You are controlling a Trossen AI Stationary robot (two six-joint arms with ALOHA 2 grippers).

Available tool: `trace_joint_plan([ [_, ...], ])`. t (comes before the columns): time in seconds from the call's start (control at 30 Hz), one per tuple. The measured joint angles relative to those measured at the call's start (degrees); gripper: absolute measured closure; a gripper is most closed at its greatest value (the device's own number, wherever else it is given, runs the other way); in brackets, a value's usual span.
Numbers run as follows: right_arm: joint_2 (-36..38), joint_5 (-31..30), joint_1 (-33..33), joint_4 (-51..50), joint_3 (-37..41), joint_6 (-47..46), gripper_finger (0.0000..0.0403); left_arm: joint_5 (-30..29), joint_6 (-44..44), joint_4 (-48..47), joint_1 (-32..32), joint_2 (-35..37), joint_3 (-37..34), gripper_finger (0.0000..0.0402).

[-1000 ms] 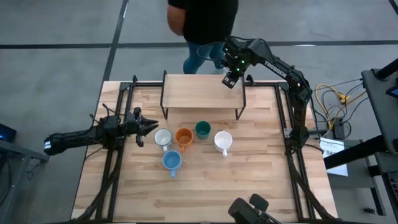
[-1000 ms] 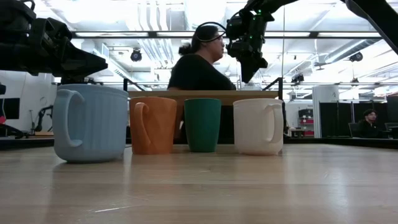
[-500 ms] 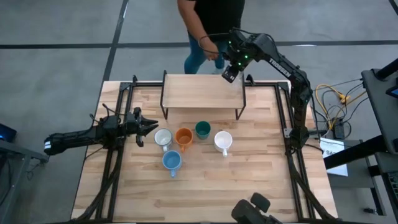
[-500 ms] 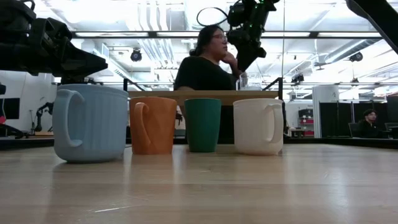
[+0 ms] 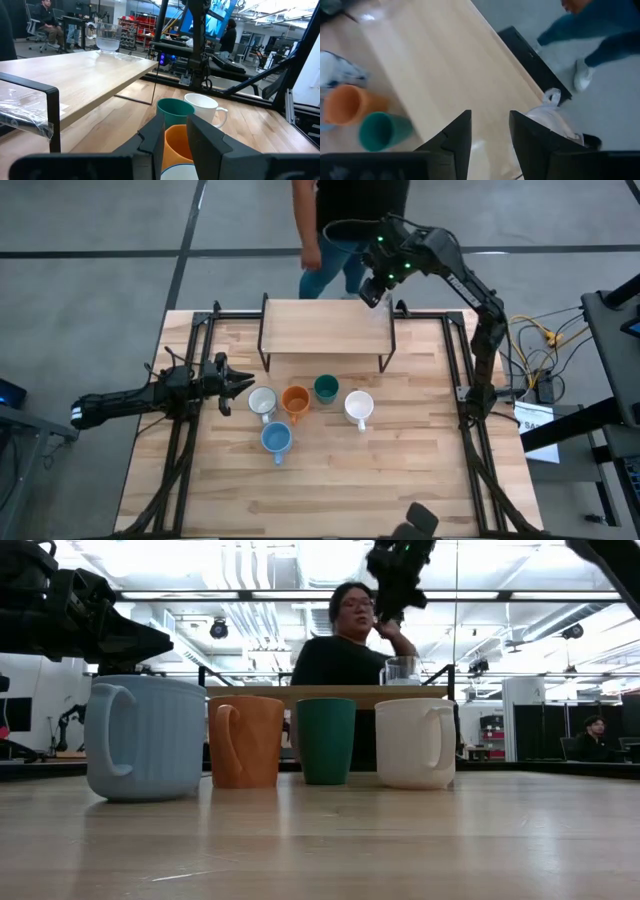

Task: Stack small to large cups/mugs on shelf
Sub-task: Put the white mug on the shelf

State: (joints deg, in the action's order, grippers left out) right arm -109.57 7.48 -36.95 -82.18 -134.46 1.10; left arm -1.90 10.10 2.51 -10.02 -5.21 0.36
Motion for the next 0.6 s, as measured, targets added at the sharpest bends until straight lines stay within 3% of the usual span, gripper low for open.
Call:
trace_joint_plan([
  [0.4,8.68,1.40,7.93,8.25,1.56,-2.80,0.0293,0.00,-0.01,0.01,0.01,0.00,0.00,0.0333],
  [0.6,13.81,1.56,13.04,16.71,9.60,-4.91,0.0305,-0.01,0.00,0.01,0.00,0.00,0.00,0.0333],
])
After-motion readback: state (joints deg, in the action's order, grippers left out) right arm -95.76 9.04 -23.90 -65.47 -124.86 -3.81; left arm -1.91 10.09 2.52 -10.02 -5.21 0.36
